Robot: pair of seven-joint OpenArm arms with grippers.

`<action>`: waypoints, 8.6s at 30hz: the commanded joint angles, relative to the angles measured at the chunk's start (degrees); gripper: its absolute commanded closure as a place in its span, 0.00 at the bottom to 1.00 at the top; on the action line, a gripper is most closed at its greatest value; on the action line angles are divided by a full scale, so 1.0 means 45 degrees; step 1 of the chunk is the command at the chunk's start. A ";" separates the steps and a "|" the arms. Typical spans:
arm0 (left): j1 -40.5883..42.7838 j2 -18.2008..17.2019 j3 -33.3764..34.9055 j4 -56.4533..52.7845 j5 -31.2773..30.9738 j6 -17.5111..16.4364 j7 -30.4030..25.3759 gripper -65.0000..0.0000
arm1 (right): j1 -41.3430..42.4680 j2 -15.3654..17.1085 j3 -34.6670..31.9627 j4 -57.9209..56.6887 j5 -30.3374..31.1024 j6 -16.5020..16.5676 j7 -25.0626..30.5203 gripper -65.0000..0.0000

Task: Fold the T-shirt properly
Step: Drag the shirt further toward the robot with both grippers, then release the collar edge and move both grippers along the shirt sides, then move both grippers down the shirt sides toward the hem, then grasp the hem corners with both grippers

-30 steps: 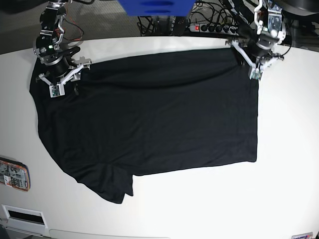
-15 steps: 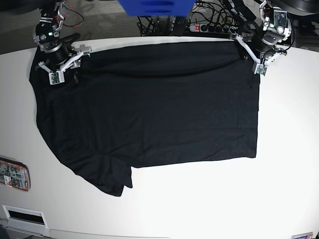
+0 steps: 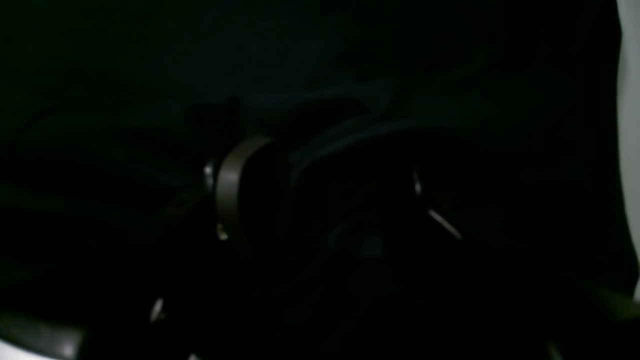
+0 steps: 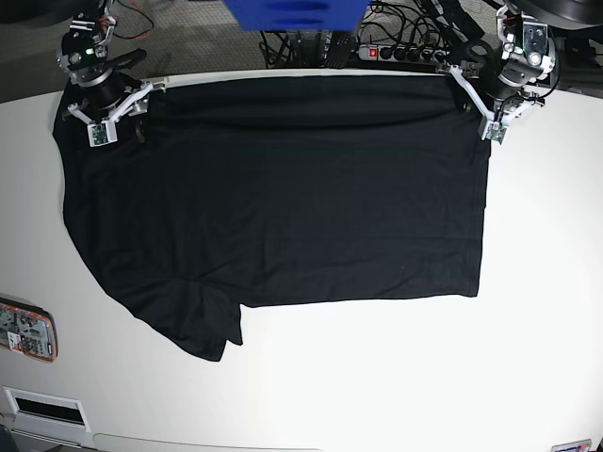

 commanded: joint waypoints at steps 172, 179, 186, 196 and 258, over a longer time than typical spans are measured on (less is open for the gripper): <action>-1.4346 -0.0743 0.1970 -1.0094 -0.1771 -0.1878 -0.0626 0.66 | 0.6612 0.0377 -0.2886 0.3677 -0.1440 -0.0379 -0.1395 0.47; -1.4346 -0.0996 0.1951 -1.1891 -0.2182 -0.1937 -0.1603 0.66 | 0.6612 0.0377 -0.2886 0.3677 -0.1440 -0.0379 -0.1336 0.36; -1.4385 -0.1075 0.1970 -1.2829 -0.2123 -0.1956 -0.1603 0.58 | 0.6612 0.0377 -0.2886 0.3677 -0.1440 -0.0379 -0.1297 0.36; -1.3896 -0.0528 0.3592 -1.2985 -0.2221 -0.1956 -0.1623 0.48 | 0.6612 0.0377 -0.2886 0.3677 -0.1440 -0.0379 -0.1278 0.36; -1.3017 0.0332 0.4920 -1.3923 -0.2123 0.0603 -0.5061 1.00 | 1.8881 0.0357 -0.2886 -1.8184 -0.1479 -0.1746 0.1907 0.36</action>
